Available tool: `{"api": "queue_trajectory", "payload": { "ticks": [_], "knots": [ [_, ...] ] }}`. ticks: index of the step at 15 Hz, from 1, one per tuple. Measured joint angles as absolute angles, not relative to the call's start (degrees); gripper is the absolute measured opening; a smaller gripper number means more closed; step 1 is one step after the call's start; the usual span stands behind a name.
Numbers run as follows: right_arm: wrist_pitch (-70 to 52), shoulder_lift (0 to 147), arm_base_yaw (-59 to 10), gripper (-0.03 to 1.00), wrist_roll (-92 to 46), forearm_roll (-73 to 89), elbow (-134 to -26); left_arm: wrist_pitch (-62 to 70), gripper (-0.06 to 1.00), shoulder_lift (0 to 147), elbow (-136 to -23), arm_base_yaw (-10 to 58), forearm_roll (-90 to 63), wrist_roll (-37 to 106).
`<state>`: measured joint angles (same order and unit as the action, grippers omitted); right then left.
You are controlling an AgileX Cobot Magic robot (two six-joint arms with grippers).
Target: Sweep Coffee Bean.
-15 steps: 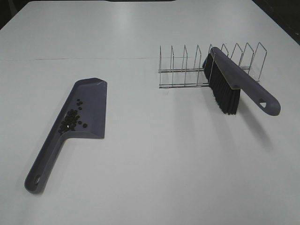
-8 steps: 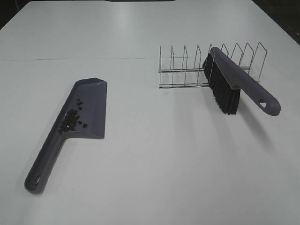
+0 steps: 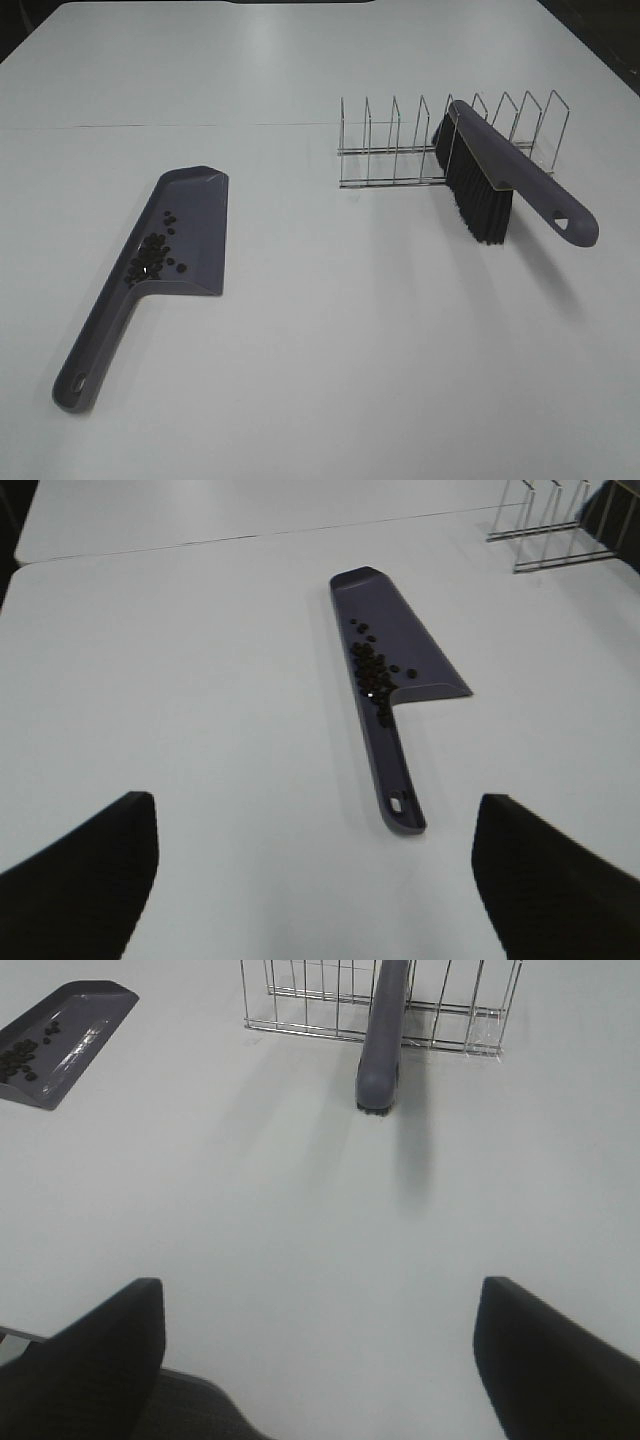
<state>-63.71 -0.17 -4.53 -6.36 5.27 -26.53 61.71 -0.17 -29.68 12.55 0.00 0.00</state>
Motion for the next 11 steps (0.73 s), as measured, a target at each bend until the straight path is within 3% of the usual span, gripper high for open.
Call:
{"api": "queue_trajectory", "payload": {
  "ticks": [3,11],
  "knots": [
    [-63.71,-0.17,-4.53,0.77,-6.36,5.44,-26.53,61.71,0.77,-0.17,-29.68,2.01,0.0,0.0],
    [-63.71,-0.17,-4.53,0.77,-6.36,5.44,-26.53,61.71,0.77,-0.17,-29.68,0.57,0.0,0.0]
  ]
}}
